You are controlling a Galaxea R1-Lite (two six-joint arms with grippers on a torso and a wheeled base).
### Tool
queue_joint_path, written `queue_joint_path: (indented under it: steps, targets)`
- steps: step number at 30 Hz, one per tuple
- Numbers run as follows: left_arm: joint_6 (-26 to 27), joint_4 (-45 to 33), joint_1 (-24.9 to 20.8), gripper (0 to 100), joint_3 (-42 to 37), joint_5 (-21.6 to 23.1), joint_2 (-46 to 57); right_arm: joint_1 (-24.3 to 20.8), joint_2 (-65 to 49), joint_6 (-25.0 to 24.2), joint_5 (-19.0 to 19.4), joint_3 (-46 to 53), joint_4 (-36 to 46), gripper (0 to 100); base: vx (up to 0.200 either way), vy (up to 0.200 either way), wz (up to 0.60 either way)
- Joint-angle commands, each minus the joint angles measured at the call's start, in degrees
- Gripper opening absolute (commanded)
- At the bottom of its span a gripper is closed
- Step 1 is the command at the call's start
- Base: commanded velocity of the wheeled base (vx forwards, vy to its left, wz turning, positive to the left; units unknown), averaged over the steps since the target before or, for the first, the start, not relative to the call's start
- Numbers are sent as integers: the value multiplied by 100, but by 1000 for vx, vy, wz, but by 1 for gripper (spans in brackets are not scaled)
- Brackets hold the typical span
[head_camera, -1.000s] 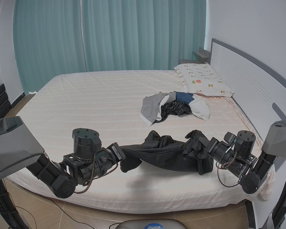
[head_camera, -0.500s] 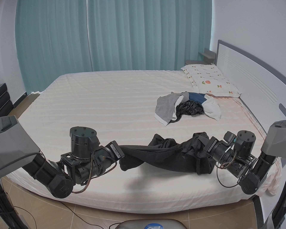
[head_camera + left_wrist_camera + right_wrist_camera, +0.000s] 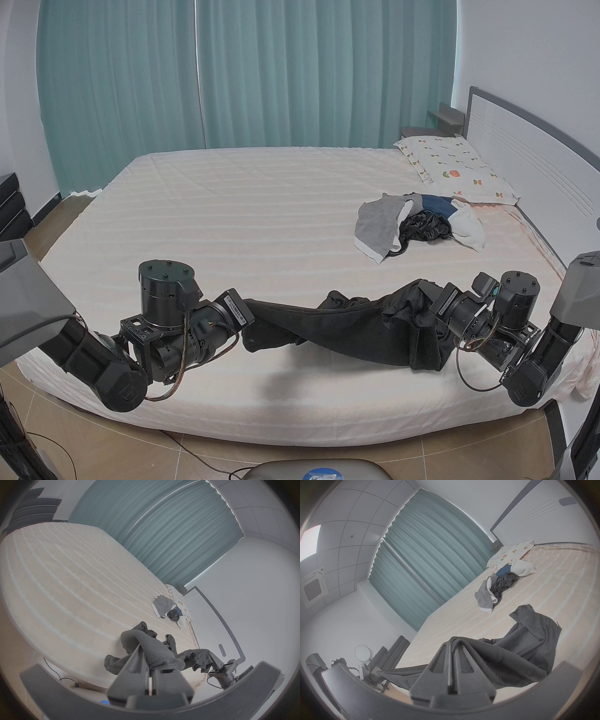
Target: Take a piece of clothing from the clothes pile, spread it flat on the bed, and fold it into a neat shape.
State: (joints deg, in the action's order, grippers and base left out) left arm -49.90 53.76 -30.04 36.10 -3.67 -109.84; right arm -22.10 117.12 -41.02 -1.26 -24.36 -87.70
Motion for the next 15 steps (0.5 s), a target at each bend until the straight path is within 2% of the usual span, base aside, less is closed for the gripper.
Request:
queue_joint_path:
  steps: [1,15]
  targets:
    - [-3,3,24,0,3,-2,24,-5,-22,-2,-6,1,-54,0,0,200,0]
    - [6,3,77,0,-6,-2,59,-5,-75,-11,20,1,-177,0,0,200,0]
